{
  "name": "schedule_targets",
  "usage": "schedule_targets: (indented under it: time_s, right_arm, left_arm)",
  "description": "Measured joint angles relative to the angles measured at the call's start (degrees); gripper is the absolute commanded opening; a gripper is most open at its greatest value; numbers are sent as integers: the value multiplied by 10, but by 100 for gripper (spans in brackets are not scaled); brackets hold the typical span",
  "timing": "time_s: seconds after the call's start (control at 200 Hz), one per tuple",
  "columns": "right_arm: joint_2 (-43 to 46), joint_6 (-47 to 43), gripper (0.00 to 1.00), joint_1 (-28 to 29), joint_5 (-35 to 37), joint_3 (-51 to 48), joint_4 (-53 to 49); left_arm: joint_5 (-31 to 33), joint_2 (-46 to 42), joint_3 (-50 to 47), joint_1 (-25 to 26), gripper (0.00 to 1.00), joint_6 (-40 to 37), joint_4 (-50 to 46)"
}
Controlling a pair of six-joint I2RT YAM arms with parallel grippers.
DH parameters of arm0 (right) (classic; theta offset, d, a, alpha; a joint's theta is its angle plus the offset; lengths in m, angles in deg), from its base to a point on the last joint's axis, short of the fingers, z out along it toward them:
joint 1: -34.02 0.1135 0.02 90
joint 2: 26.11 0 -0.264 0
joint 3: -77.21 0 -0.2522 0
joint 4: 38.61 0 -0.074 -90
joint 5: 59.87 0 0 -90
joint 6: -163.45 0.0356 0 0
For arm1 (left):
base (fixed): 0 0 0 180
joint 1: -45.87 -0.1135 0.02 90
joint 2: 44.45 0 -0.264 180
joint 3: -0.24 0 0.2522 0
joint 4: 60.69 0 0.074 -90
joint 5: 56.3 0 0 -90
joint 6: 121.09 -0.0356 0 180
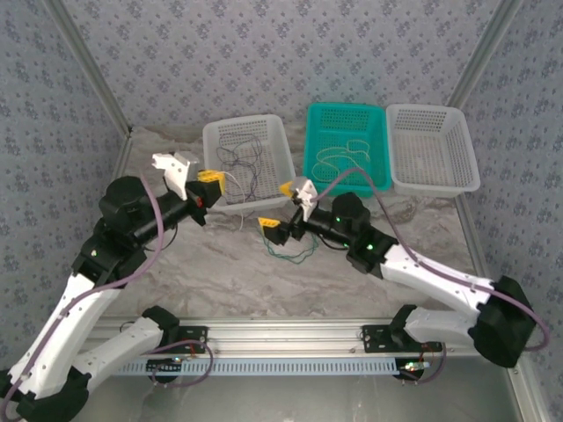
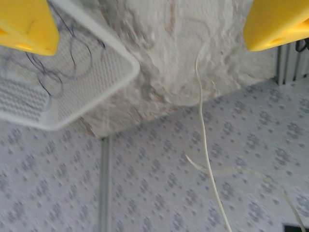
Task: Untangle the cables
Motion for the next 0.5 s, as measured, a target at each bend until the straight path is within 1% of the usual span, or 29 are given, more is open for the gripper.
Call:
schedule_targets:
  time_s: [0.14, 0.175, 0.245, 0.315, 0.36, 0.41, 0.5]
  right_arm:
    - [-77, 3, 93, 14, -38, 55, 50]
    - [-93, 3, 90, 21, -46, 64, 58]
    - [-120, 5, 73, 38, -56, 77, 71]
    - [-141, 5, 52, 51, -61, 82, 80]
    - [-151, 2, 32, 57, -64, 82, 85]
    - [-161, 5, 0, 59, -63, 82, 90]
    - [-172, 6, 0, 57, -59, 82, 87]
  left_arm:
    - [-12, 4, 3, 4, 0, 1, 2]
    - [-11, 3, 6, 4, 0, 1, 2]
    - [-8, -1, 9, 4, 0, 1, 3]
    - [-6, -9, 9, 4, 0, 1, 3]
    - [-5, -13, 9, 4, 0, 1, 3]
    - [-4, -17, 9, 4, 0, 1, 3]
    - [0, -24, 9, 4, 0, 3, 3]
